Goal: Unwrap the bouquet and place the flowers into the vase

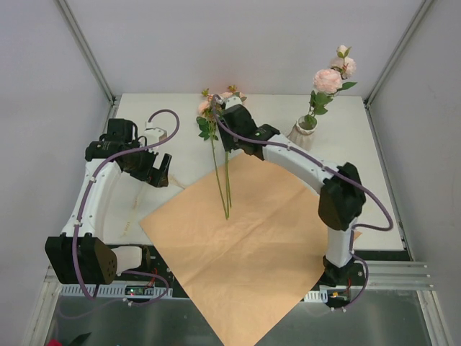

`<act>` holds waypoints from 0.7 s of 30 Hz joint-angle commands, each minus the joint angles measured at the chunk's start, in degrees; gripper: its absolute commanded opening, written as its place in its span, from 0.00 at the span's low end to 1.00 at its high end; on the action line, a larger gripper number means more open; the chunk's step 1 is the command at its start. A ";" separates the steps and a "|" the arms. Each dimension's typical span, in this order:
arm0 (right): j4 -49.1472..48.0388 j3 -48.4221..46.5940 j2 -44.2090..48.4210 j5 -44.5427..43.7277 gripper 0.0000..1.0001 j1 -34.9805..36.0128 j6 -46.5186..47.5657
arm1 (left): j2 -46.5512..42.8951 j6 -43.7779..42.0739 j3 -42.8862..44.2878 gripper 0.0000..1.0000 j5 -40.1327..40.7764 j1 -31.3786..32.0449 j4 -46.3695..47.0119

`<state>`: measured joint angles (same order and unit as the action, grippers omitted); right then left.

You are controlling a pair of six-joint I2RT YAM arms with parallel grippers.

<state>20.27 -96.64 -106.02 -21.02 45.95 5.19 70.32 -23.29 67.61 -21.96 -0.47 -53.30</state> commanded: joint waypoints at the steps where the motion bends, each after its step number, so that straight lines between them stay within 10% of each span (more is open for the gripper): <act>1: 6.01 -5.13 -7.16 10.01 0.48 -2.53 -4.84 | -1.42 -0.44 -1.26 0.99 0.60 -0.32 -0.84; 21: 1.97 -18.66 -26.34 14.86 0.43 -6.23 -7.65 | -0.54 -3.08 -3.54 0.99 1.30 -0.41 -0.32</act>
<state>22.90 -110.96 -130.19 -7.44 40.36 -0.97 70.06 -24.77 64.38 -21.87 -0.47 -53.30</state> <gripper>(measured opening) 0.462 0.992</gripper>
